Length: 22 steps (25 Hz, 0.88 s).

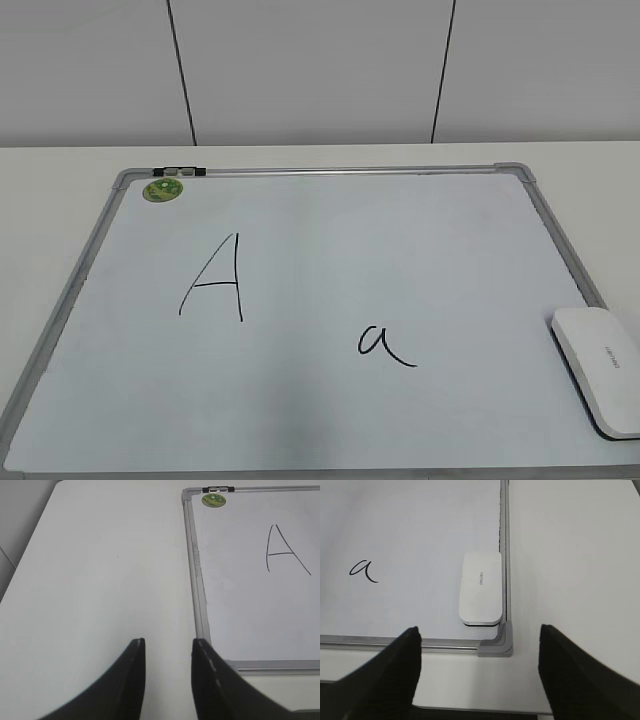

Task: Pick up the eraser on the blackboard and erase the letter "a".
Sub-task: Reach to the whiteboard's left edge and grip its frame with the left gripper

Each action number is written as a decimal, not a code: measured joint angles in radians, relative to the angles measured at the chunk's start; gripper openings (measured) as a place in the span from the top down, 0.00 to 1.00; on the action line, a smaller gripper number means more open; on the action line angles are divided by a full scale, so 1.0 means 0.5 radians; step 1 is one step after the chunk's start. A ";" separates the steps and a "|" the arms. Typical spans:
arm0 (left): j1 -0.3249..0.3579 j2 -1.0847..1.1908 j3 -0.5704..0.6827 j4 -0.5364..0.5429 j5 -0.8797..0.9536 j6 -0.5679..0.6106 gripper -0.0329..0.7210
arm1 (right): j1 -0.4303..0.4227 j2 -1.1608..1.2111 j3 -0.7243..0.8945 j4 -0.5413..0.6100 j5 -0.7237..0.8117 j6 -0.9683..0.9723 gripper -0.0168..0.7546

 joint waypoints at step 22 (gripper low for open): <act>0.000 0.599 -0.147 0.047 -0.168 0.000 0.64 | 0.000 0.000 0.000 0.000 0.000 0.000 0.27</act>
